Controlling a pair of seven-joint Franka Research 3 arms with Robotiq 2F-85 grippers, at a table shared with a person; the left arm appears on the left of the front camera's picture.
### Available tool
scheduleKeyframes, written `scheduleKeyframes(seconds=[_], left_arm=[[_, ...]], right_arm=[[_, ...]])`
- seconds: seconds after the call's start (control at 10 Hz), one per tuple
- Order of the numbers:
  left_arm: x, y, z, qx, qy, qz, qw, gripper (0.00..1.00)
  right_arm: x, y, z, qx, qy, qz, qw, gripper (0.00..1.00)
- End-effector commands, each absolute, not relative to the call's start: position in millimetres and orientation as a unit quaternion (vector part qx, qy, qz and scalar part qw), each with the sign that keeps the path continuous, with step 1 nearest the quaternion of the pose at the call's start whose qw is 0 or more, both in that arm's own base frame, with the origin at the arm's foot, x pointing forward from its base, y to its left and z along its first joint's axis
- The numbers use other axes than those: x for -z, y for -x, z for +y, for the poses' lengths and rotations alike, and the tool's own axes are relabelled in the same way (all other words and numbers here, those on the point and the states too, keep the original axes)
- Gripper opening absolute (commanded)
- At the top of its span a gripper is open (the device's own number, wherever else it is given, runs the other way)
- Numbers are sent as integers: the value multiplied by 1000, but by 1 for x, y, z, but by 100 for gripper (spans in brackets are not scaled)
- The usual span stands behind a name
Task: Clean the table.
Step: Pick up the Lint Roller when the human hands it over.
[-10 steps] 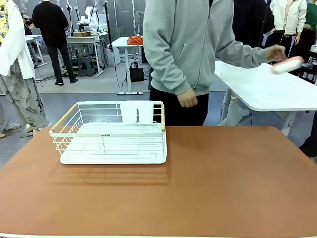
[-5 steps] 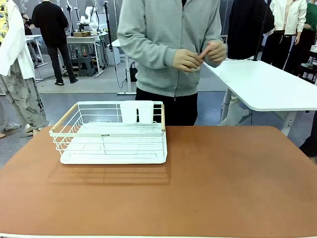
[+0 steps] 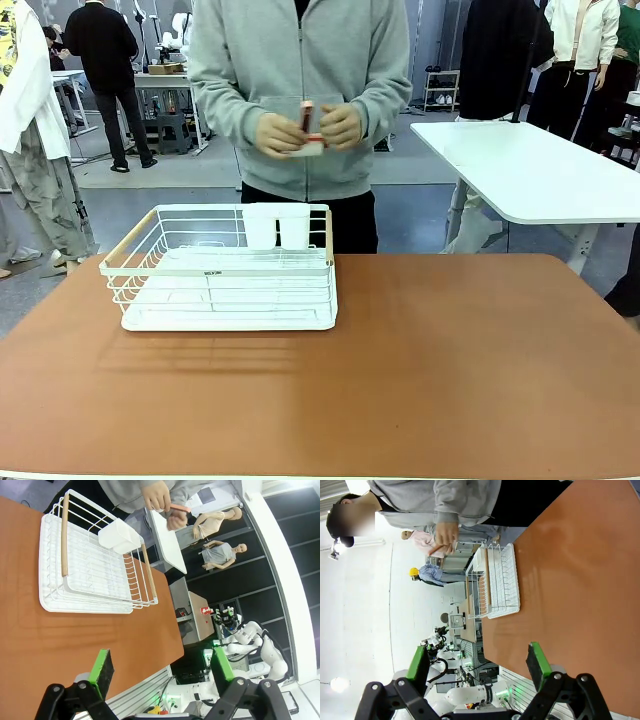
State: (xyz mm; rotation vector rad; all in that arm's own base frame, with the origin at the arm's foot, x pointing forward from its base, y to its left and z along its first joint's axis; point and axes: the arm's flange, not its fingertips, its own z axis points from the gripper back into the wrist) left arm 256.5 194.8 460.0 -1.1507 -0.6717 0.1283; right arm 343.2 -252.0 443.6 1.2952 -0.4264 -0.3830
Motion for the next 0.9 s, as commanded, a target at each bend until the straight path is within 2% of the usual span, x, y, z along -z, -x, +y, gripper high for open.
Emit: scheduleKeyframes(seconds=[0.0, 0.8], left_arm=[[-462, -258, 199, -50, 539, -321, 777, 100], [-462, -258, 199, -50, 539, -321, 777, 100]], right_arm=[[-445, -340, -249, 172, -598, -200, 757, 100], [-445, -340, -249, 172, -598, -200, 757, 100]])
